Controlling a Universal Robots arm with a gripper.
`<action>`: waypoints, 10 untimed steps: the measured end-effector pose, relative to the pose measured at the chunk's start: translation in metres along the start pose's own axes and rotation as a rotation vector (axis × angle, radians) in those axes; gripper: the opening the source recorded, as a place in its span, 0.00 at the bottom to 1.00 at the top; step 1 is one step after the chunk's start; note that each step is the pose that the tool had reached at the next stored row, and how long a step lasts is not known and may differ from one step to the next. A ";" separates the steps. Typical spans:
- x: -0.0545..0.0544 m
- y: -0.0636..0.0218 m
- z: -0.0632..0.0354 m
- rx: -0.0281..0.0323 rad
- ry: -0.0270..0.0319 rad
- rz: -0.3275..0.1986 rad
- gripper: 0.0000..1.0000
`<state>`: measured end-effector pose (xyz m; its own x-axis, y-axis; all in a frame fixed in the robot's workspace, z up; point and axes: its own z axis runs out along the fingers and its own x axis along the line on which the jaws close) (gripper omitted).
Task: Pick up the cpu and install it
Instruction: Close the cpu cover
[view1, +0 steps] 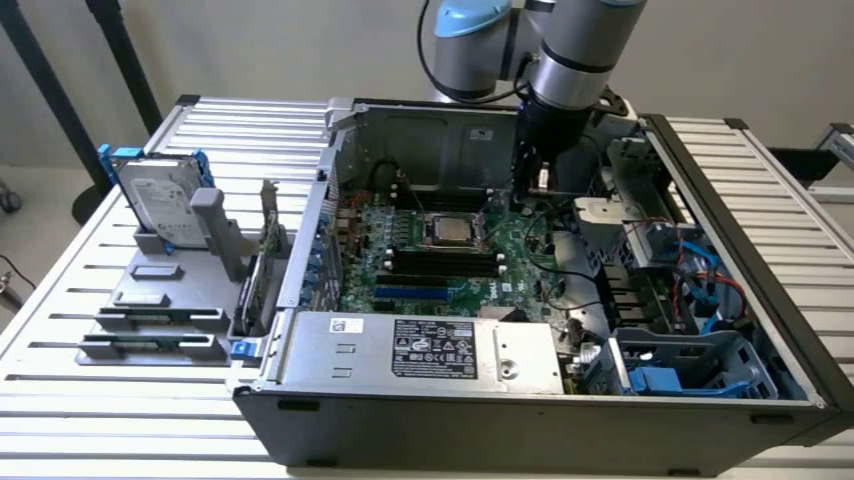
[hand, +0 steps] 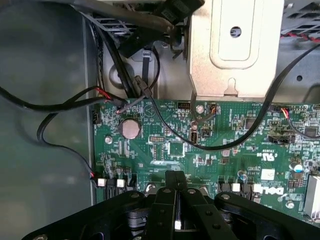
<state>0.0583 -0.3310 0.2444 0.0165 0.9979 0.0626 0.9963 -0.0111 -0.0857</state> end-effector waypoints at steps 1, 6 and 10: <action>0.000 -0.0004 -0.0005 0.0055 -0.0002 0.000 0.11; 0.000 -0.0062 -0.0030 0.0230 0.0001 0.001 0.11; 0.000 -0.0147 -0.0034 0.0376 -0.0002 0.002 0.11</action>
<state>0.0440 -0.3310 0.2490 0.0188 0.9979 0.0622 0.9923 -0.0110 -0.1231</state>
